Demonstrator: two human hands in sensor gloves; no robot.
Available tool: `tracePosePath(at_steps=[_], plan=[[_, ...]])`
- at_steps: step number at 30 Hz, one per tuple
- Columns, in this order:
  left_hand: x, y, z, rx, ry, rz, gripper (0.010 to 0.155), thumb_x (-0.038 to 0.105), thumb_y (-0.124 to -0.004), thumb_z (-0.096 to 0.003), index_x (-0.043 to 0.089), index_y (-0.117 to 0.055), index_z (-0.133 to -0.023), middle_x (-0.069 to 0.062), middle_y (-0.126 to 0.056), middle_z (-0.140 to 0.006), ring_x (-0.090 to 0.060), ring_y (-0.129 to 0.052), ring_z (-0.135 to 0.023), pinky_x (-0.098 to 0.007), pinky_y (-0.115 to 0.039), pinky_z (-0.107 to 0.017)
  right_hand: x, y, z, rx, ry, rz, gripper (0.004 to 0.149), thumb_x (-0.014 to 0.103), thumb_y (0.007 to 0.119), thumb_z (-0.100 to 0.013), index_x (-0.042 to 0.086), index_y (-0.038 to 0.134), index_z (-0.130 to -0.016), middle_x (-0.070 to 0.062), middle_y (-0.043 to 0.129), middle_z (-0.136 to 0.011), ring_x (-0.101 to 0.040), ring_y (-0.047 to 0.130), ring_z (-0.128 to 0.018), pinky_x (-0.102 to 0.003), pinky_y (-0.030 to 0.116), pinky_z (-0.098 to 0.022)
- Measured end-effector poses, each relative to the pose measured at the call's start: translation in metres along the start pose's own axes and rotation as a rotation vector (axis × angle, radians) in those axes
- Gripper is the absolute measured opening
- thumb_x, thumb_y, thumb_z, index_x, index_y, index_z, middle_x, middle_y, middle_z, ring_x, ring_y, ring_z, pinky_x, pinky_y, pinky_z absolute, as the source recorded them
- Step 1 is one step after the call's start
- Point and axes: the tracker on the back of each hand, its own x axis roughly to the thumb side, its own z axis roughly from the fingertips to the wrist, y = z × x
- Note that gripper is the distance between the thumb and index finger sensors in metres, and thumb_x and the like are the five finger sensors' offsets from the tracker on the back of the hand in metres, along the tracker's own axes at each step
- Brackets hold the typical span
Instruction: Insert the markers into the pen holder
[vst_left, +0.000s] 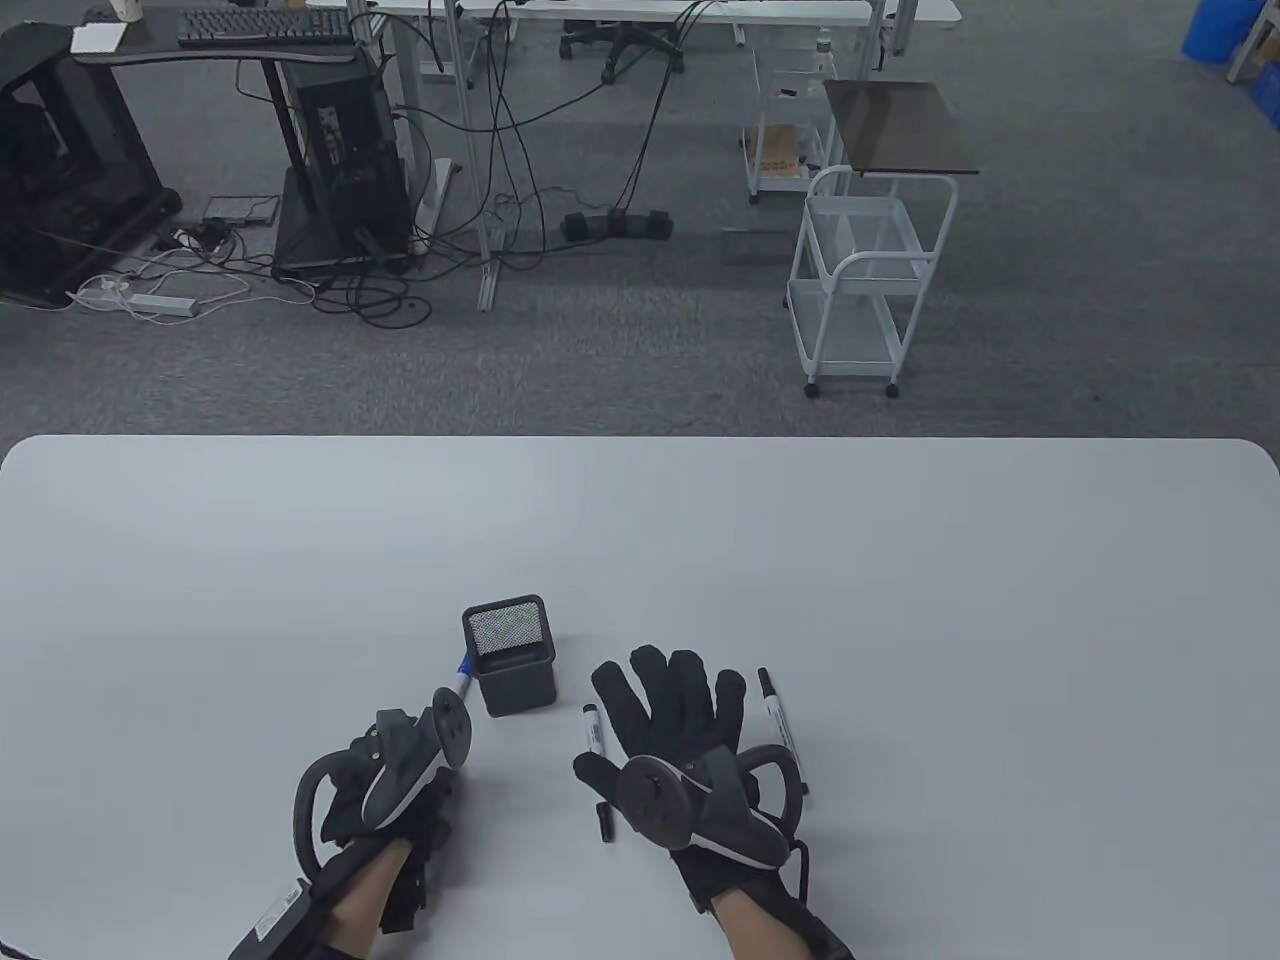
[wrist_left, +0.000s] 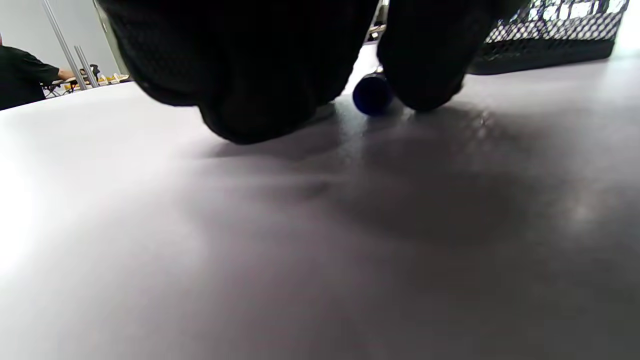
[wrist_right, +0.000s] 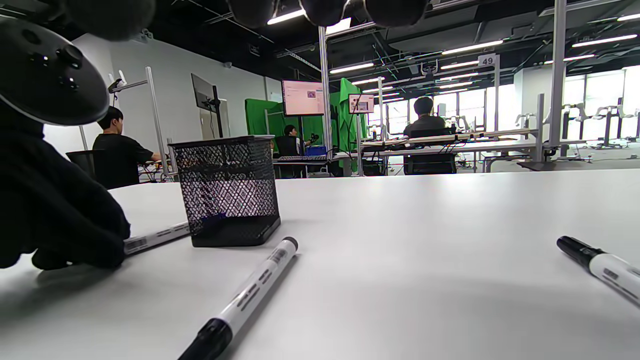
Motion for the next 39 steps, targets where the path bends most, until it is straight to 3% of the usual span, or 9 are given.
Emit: tracePosePath(at_steps=[5, 14, 20, 28, 34, 39], plan=[[0.0, 0.001, 0.0, 0.037, 0.024, 0.007, 0.048, 0.047, -0.083, -0.0564, 0.022, -0.083, -0.098, -0.003, -0.094, -0.085, -0.022, -0.103, -0.066, -0.041, -0.087, -0.061, -0.001, 0.0, 0.0, -0.001, 0.003, -0.007, 0.078, 0.065, 0.053, -0.061, 0.023, 0.029, -0.122, -0.021, 0.022, -0.127, -0.056, 0.033, -0.115, -0.074, 0.021, -0.073], [-0.013, 0.008, 0.002, 0.106, 0.064, 0.073, 0.048, 0.047, -0.083, -0.0561, 0.017, -0.087, -0.093, -0.007, -0.099, -0.081, -0.023, -0.106, -0.063, -0.042, -0.09, -0.058, -0.002, 0.0, 0.0, -0.006, 0.004, -0.012, 0.078, 0.065, 0.053, -0.061, 0.023, 0.029, -0.122, -0.021, 0.021, -0.127, -0.056, 0.033, -0.115, -0.074, 0.021, -0.072], [-0.04, 0.042, 0.013, 0.21, 0.101, 0.219, 0.049, 0.046, -0.086, -0.0551, 0.016, -0.086, -0.094, -0.008, -0.099, -0.08, -0.023, -0.107, -0.061, -0.041, -0.09, -0.057, -0.003, -0.001, 0.0, -0.016, 0.005, -0.016, 0.078, 0.065, 0.053, -0.061, 0.023, 0.029, -0.122, -0.021, 0.022, -0.128, -0.056, 0.033, -0.115, -0.074, 0.021, -0.072], [-0.065, 0.086, 0.044, 0.406, 0.07, 0.382, 0.048, 0.043, -0.086, -0.0555, 0.017, -0.084, -0.096, -0.008, -0.096, -0.082, -0.023, -0.104, -0.063, -0.042, -0.088, -0.059, -0.005, -0.001, 0.0, -0.014, 0.014, -0.018, 0.078, 0.065, 0.053, -0.061, 0.022, 0.03, -0.122, -0.021, 0.022, -0.127, -0.057, 0.033, -0.114, -0.075, 0.022, -0.072], [-0.063, 0.102, 0.066, 0.545, -0.002, 0.413, 0.048, 0.042, -0.086, -0.0562, 0.02, -0.083, -0.098, -0.008, -0.093, -0.085, -0.023, -0.102, -0.067, -0.043, -0.086, -0.063, -0.005, -0.001, 0.001, -0.017, 0.015, -0.02, 0.078, 0.065, 0.053, -0.061, 0.023, 0.03, -0.122, -0.02, 0.022, -0.127, -0.056, 0.034, -0.114, -0.074, 0.022, -0.072], [-0.057, 0.104, 0.073, 0.57, -0.091, 0.442, 0.046, 0.041, -0.084, -0.0574, 0.024, -0.081, -0.1, -0.007, -0.089, -0.09, -0.023, -0.098, -0.072, -0.044, -0.083, -0.067, -0.006, -0.001, 0.001, -0.023, 0.014, -0.024, 0.078, 0.065, 0.053, -0.061, 0.022, 0.03, -0.122, -0.021, 0.023, -0.127, -0.056, 0.034, -0.114, -0.074, 0.022, -0.073]])
